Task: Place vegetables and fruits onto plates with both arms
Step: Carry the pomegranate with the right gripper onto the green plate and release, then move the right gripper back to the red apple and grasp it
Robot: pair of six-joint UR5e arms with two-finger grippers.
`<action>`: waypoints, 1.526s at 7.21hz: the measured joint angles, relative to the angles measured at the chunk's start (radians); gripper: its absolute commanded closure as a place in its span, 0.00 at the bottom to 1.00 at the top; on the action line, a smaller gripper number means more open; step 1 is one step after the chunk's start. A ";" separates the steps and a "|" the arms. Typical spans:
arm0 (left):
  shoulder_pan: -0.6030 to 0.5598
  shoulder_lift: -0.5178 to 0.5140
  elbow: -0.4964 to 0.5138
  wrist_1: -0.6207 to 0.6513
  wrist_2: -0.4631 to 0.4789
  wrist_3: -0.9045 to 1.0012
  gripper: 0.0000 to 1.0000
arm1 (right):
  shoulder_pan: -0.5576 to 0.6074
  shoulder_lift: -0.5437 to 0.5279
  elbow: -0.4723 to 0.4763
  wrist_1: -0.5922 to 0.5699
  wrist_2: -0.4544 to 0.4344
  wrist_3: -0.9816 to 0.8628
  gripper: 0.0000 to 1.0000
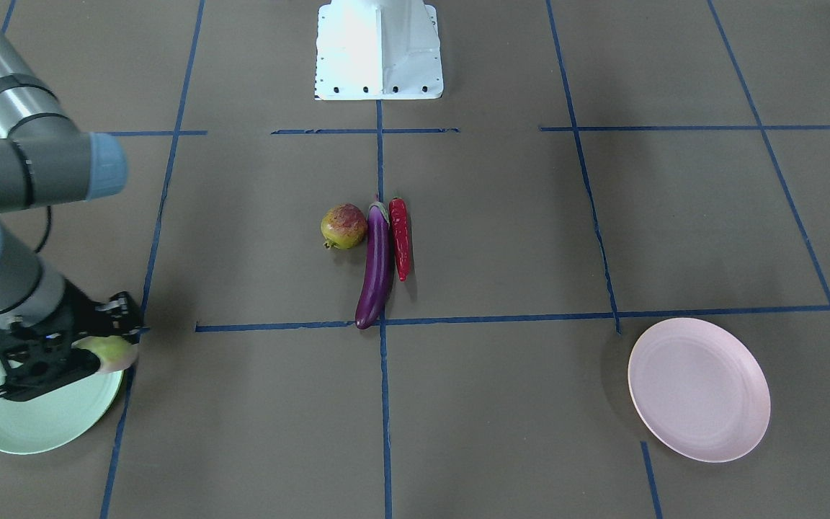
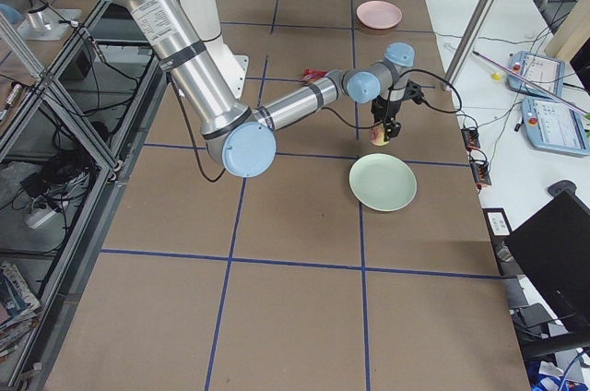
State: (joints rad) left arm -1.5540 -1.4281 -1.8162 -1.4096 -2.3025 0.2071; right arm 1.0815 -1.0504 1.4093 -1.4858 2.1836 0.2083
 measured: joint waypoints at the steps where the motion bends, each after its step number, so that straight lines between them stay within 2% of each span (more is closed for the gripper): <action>1: 0.000 0.000 0.000 0.001 0.000 0.000 0.00 | 0.050 -0.061 -0.003 0.005 0.027 -0.102 0.07; 2: 0.000 0.000 0.000 0.002 0.000 0.000 0.00 | 0.069 -0.091 -0.012 0.007 0.037 -0.142 0.00; 7: 0.000 0.000 0.001 0.002 0.000 0.000 0.00 | 0.073 -0.099 -0.007 0.009 0.047 -0.127 0.00; 9: 0.000 0.000 0.001 0.002 0.000 0.000 0.00 | 0.000 -0.081 0.109 0.009 0.053 0.106 0.00; 11: 0.000 0.000 0.001 0.000 0.000 0.000 0.00 | -0.174 0.006 0.211 0.009 -0.010 0.482 0.00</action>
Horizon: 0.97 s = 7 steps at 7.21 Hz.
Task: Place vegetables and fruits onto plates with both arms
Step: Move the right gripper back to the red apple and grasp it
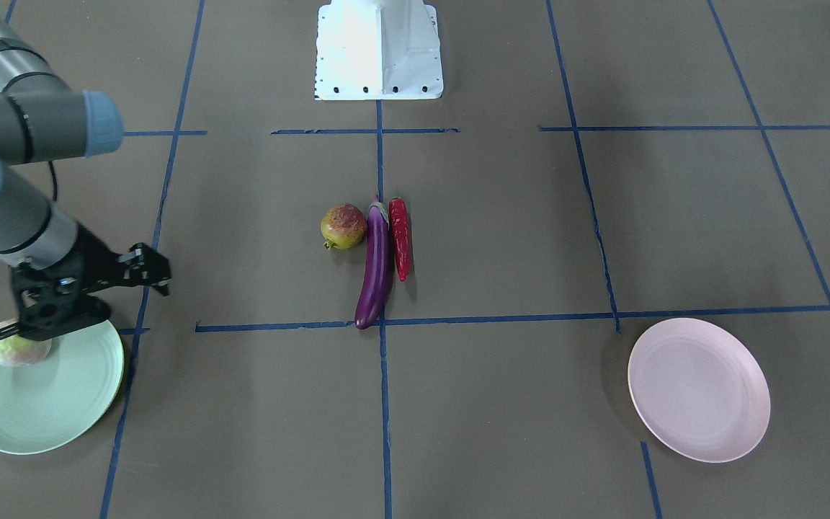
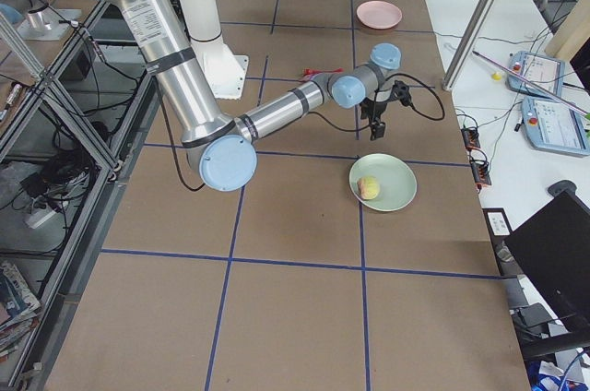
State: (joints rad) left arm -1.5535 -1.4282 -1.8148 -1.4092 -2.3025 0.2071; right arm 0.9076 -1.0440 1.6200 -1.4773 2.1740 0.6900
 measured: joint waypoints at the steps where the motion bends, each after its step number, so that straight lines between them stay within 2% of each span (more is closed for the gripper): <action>1: 0.001 0.000 0.000 0.000 0.000 0.000 0.00 | -0.115 0.065 0.017 -0.003 -0.094 0.170 0.00; 2: 0.001 0.000 0.000 0.000 0.000 0.000 0.00 | -0.221 0.119 0.022 -0.010 -0.197 0.307 0.00; 4: 0.001 0.000 0.001 -0.001 0.000 0.000 0.00 | -0.356 0.166 0.027 -0.037 -0.337 0.562 0.00; 6: 0.002 0.000 0.002 -0.001 0.000 0.000 0.00 | -0.421 0.170 0.029 -0.089 -0.445 0.684 0.00; 7: 0.002 0.000 0.002 -0.001 0.000 0.000 0.00 | -0.441 0.168 0.029 -0.114 -0.470 0.699 0.00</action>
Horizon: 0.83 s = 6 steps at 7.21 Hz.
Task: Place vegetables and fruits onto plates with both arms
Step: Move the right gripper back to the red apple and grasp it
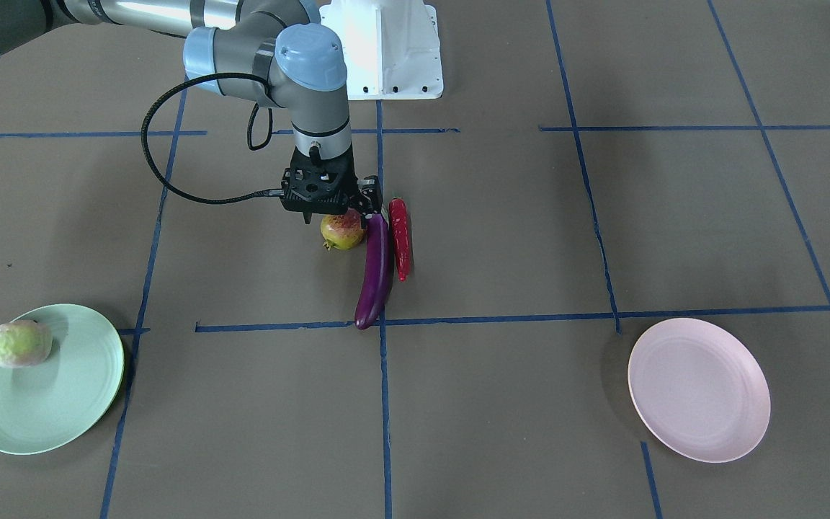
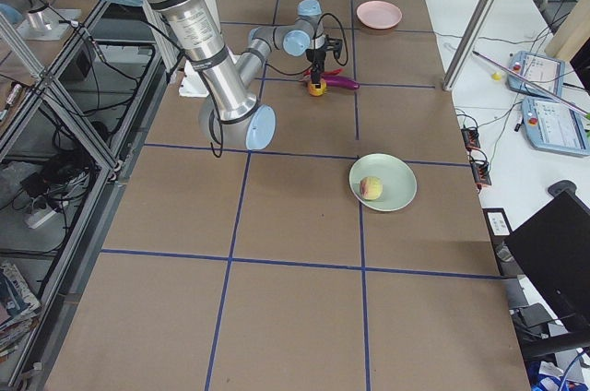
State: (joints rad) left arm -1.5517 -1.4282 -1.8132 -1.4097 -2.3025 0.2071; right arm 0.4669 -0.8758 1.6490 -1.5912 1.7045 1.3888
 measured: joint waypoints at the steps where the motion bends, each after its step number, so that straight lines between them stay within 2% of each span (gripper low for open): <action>1: 0.000 0.000 0.000 0.000 0.000 0.000 0.00 | -0.021 0.001 -0.002 -0.014 -0.017 0.005 0.00; 6: 0.001 0.000 0.000 0.000 0.000 0.000 0.00 | -0.048 0.032 -0.030 -0.015 -0.050 0.014 0.01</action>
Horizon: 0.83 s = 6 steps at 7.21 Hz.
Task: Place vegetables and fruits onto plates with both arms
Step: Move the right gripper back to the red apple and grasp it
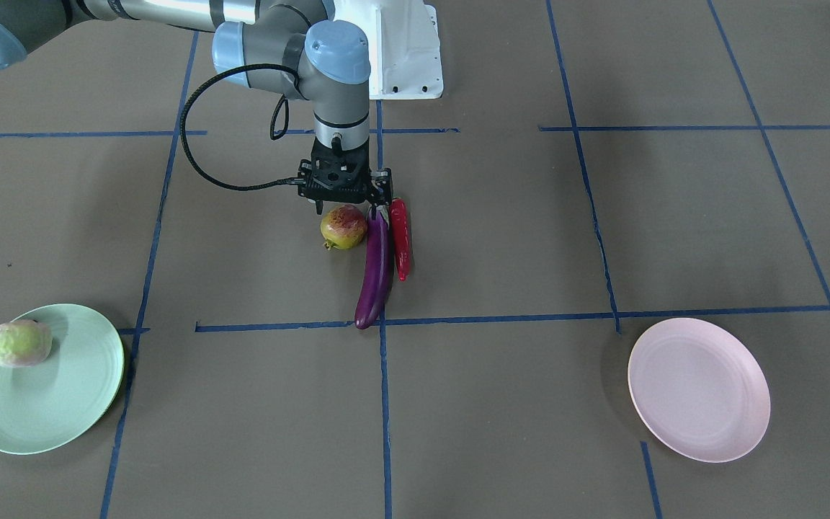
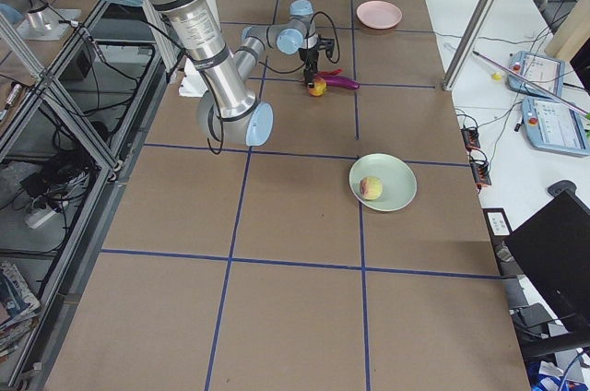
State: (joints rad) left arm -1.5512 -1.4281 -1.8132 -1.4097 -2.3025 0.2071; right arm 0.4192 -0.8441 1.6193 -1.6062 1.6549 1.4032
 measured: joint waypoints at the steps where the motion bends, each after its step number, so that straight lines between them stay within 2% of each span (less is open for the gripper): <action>1: 0.000 0.000 0.000 0.000 0.000 0.000 0.00 | 0.000 0.007 -0.011 0.001 -0.006 -0.001 0.01; 3: 0.000 0.000 0.001 0.000 0.000 0.000 0.00 | 0.000 0.012 -0.023 0.002 -0.015 -0.007 0.06; 4: 0.000 0.000 0.001 0.000 0.000 0.000 0.00 | 0.000 0.011 -0.026 0.001 -0.023 -0.011 0.16; 6: 0.000 0.000 0.001 0.000 0.000 0.000 0.00 | 0.000 0.005 -0.027 0.000 -0.028 -0.017 0.90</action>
State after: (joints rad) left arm -1.5512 -1.4281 -1.8127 -1.4097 -2.3025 0.2071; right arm 0.4197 -0.8391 1.5926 -1.6062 1.6264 1.3865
